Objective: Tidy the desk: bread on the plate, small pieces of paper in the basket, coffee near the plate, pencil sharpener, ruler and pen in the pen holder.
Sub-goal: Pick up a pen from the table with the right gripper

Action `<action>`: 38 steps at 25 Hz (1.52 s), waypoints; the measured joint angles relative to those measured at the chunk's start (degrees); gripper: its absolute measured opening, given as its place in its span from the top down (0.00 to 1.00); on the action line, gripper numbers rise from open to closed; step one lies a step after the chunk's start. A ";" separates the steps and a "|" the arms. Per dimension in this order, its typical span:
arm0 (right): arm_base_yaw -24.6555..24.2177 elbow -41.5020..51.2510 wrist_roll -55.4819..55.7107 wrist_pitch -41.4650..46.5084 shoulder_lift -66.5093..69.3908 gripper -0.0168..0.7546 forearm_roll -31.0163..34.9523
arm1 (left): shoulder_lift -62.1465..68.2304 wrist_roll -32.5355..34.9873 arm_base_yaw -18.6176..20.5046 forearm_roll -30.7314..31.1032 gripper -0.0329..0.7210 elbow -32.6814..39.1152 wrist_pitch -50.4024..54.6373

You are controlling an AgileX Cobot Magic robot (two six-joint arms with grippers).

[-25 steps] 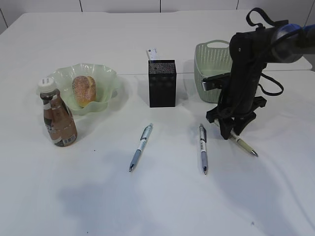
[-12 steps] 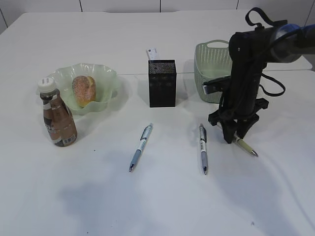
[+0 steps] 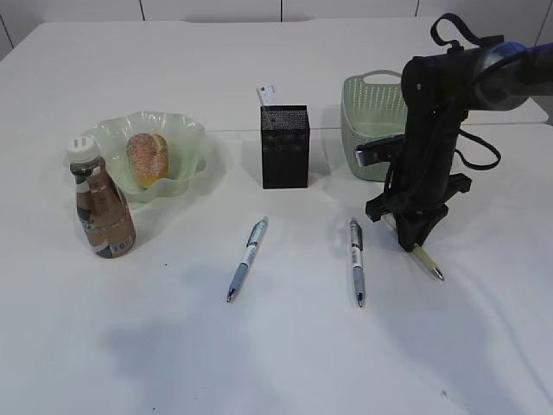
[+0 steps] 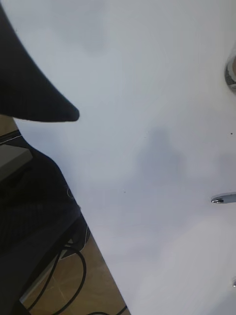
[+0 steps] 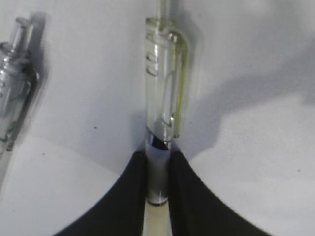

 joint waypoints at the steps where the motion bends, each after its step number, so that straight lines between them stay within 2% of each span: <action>1: 0.00 0.00 -0.04 0.00 0.00 0.84 0.43 | 0.00 0.00 0.00 0.00 0.47 0.00 -0.21; 15: 0.00 -2.72 1.30 0.39 0.04 0.84 4.63 | 0.00 0.00 0.00 -2.03 0.51 0.00 -1.21; 29: 0.22 -0.45 3.65 0.49 -9.94 0.84 7.34 | 0.00 0.00 0.00 -2.79 0.52 0.00 -2.92; 38: 2.10 -0.87 2.24 0.82 -15.55 0.84 8.10 | 0.00 0.00 0.00 -3.00 0.52 0.00 -5.34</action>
